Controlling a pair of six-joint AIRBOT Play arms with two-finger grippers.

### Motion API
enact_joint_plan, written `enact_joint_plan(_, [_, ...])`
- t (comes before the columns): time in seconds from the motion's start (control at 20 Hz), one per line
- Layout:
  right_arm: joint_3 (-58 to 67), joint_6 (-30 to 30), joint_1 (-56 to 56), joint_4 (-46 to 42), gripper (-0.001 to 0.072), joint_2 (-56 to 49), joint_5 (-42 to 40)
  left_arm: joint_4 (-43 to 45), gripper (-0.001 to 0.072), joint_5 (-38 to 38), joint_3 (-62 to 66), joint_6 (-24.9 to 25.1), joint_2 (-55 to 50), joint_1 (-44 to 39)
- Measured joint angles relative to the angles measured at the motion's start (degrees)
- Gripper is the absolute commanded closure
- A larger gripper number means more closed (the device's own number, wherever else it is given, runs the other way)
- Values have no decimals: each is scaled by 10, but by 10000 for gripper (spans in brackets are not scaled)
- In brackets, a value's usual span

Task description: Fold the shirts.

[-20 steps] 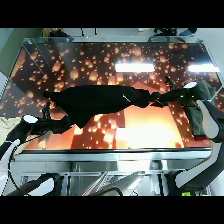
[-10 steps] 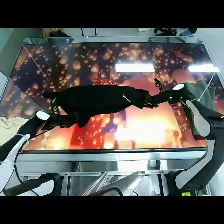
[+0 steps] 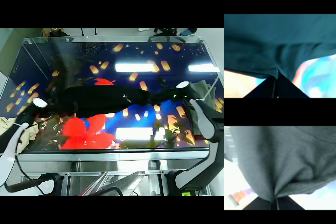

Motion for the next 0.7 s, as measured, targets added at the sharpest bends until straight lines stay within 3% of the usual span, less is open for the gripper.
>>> enact_joint_plan(0.35, [152,-4,-112,117,679,193,79,-6,695,-148,271,0,206,87])
enact_joint_plan(0.7, [331,-18,-202,156,679,413,54,4,694,-193,598,-5,333,272])
